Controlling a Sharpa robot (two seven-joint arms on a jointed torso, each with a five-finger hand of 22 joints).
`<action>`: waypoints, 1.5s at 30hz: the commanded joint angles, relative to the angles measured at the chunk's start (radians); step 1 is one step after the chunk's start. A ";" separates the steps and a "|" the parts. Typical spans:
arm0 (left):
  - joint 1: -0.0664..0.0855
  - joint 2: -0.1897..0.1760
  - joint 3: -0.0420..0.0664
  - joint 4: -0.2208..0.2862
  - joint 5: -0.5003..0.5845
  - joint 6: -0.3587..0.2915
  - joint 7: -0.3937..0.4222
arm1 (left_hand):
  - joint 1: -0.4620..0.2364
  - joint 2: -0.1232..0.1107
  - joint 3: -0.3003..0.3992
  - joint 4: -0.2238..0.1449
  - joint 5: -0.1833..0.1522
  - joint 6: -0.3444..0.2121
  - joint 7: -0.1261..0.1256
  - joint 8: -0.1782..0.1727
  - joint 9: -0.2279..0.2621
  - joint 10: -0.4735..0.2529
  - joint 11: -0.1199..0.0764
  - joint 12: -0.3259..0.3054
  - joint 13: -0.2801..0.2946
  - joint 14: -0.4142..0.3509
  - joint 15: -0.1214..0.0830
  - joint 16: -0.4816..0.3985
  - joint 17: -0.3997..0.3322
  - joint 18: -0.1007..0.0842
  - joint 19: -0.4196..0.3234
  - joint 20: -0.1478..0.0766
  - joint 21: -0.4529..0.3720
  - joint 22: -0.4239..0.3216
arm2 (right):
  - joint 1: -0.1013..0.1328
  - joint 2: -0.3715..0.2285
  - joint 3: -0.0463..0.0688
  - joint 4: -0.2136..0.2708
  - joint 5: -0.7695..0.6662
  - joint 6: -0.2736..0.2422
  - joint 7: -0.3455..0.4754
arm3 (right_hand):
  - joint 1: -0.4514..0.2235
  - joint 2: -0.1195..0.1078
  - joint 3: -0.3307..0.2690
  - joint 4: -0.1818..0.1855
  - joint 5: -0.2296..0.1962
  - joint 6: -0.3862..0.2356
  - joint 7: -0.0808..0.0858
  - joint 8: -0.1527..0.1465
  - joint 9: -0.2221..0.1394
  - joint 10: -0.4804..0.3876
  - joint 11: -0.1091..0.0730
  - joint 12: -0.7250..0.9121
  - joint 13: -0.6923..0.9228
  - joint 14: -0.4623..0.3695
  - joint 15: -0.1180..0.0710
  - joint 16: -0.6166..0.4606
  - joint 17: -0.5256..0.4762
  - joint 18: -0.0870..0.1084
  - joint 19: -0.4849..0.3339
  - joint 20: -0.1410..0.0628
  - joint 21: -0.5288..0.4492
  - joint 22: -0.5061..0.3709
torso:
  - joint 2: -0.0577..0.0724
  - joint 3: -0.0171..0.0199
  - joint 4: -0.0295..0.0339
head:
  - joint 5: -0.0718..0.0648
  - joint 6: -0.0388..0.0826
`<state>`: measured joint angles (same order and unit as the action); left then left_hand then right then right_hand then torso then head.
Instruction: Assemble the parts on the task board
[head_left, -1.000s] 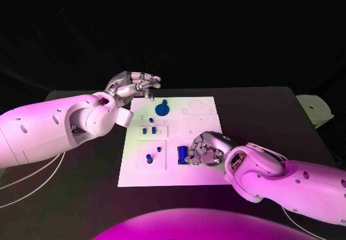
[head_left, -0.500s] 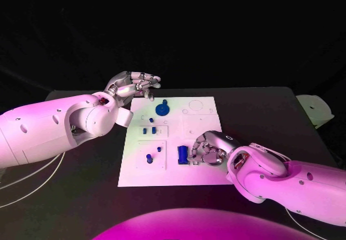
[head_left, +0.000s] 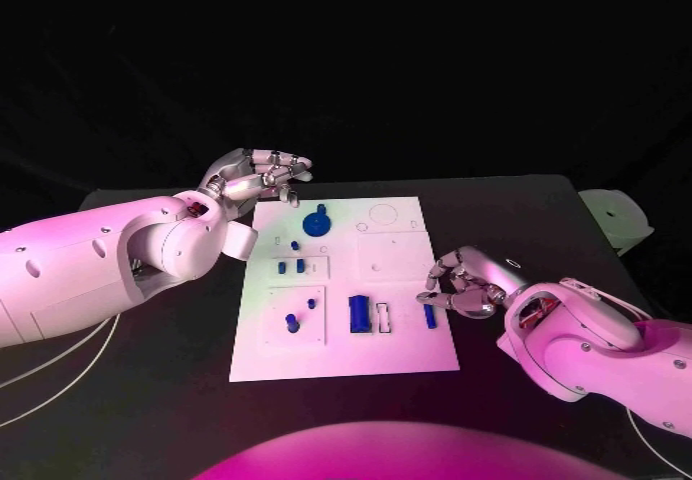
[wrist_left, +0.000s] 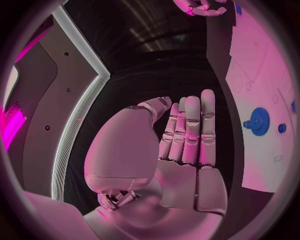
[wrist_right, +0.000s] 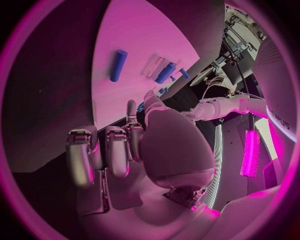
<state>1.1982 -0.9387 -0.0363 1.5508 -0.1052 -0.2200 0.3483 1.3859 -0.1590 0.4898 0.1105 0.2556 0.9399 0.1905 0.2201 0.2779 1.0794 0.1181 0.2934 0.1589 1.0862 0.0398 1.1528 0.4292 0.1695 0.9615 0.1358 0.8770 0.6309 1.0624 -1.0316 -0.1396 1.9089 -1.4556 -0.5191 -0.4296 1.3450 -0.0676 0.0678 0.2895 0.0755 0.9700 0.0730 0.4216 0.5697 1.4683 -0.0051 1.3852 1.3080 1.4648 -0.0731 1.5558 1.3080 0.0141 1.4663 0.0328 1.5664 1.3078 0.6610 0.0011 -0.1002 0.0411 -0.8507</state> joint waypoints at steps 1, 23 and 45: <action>0.000 0.000 0.001 0.003 0.004 0.014 0.005 | -0.002 0.009 -0.001 0.006 0.004 -0.007 -0.002 0.005 -0.001 -0.007 -0.002 0.007 0.001 -0.003 0.003 0.001 -0.001 0.015 0.008 0.000 -0.004 -0.001 | -0.009 -0.024 -0.002 -0.004 -0.027 0.023 -0.015 | -0.013 -0.001 0.000 0.002 -0.005 -0.003 0.006 -0.008 -0.003 0.014 0.008 0.002 0.155 0.095 0.010 -0.004 0.212 -0.014 0.105 0.006 0.004 0.263 | -0.001 -0.0010 -0.0035 | -0.005 0.001; 0.000 0.000 0.000 0.003 0.004 0.014 0.005 | -0.003 0.009 -0.001 0.008 0.004 -0.008 -0.001 0.005 -0.001 -0.009 -0.002 0.009 0.001 -0.003 0.004 0.001 -0.001 0.015 0.009 0.000 -0.006 -0.002 | -0.066 0.008 -0.006 -0.041 -0.058 0.076 -0.086 | -0.055 0.000 -0.012 0.003 -0.011 0.006 0.010 -0.025 -0.010 0.012 0.012 -0.004 0.152 0.095 0.014 -0.005 0.210 -0.014 0.105 0.013 0.004 0.263 | 0.001 -0.0004 -0.0013 | -0.002 0.002; 0.000 0.000 0.000 0.005 0.004 0.016 0.001 | -0.008 0.011 -0.002 0.013 0.004 -0.008 -0.001 0.006 -0.001 -0.010 -0.001 0.011 0.002 -0.003 0.004 0.002 -0.002 0.014 0.009 0.001 -0.007 -0.004 | -0.073 0.061 -0.009 -0.100 -0.126 0.116 -0.097 | 0.041 -0.006 0.030 -0.026 0.019 0.028 -0.003 -0.034 -0.012 0.010 0.001 -0.008 0.151 0.095 0.005 -0.006 0.210 -0.014 0.105 0.007 0.004 0.263 | 0.000 -0.0018 -0.0006 | 0.002 -0.002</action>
<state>1.1983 -0.9395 -0.0364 1.5530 -0.1051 -0.2194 0.3456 1.3792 -0.1523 0.4886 0.1202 0.2556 0.9399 0.1905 0.2201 0.2779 1.0757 0.1144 0.2990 0.1594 1.0862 0.0398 1.1528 0.4285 0.1696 0.9615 0.1358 0.8733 0.6281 0.9953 -0.9736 -0.1437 1.8201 -1.5358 -0.4536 -0.5084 1.3727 -0.0780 0.0907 0.2642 0.0894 0.9910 0.0705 0.3906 0.5629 1.4648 -0.0015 1.3823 1.3097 1.4647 -0.0662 1.5558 1.3076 0.0143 1.4662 0.0397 1.5664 1.3073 0.6608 -0.0002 -0.1011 0.0438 -0.8532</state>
